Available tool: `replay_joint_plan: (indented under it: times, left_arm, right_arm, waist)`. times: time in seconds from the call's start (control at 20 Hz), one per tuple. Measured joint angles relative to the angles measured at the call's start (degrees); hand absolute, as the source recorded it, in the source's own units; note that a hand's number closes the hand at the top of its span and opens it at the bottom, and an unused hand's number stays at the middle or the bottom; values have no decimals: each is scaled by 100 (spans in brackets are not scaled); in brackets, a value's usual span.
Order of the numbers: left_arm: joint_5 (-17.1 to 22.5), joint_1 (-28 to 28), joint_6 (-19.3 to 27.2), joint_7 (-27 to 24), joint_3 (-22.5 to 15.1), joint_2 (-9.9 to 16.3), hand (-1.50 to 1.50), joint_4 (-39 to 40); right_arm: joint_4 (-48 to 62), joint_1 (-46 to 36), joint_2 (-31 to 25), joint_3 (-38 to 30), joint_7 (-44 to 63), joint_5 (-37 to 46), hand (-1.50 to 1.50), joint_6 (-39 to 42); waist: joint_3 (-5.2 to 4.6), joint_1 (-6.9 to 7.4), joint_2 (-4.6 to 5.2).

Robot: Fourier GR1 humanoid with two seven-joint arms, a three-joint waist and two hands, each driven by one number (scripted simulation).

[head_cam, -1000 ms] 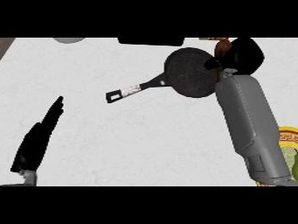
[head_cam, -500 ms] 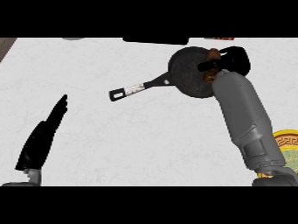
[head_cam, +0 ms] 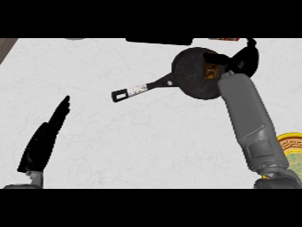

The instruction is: Pick the sweet potato from the plate and place it in the pan

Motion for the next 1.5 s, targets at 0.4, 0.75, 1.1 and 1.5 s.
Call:
replay_joint_plan:
  times: [0.4, 0.75, 1.1, 1.5]
  left_arm:
    - [4, 100, 22, 77, 71, 6, 0, -39]
    - [73, 238, -7, 116, 258, 64, 0, -42]
    - [100, 448, -24, 29, 412, 97, 0, -5]
    - [78, 528, -26, 99, 473, 94, 0, -163]
  right_arm:
    - [-135, 71, -86, -499, -831, -485, -150, -1347]
    - [-980, 947, 94, -253, -1494, -1285, -150, -1786]
    - [-2576, 2684, 157, 946, -1393, -1711, -150, -1726]
    - [-5228, 5098, 174, 2138, -553, -1626, -150, -1340]
  waist:
    - [-10, -159, -84]
    - [-19, -421, -214]
    - [-30, -603, -294]
    - [-34, -658, -290]
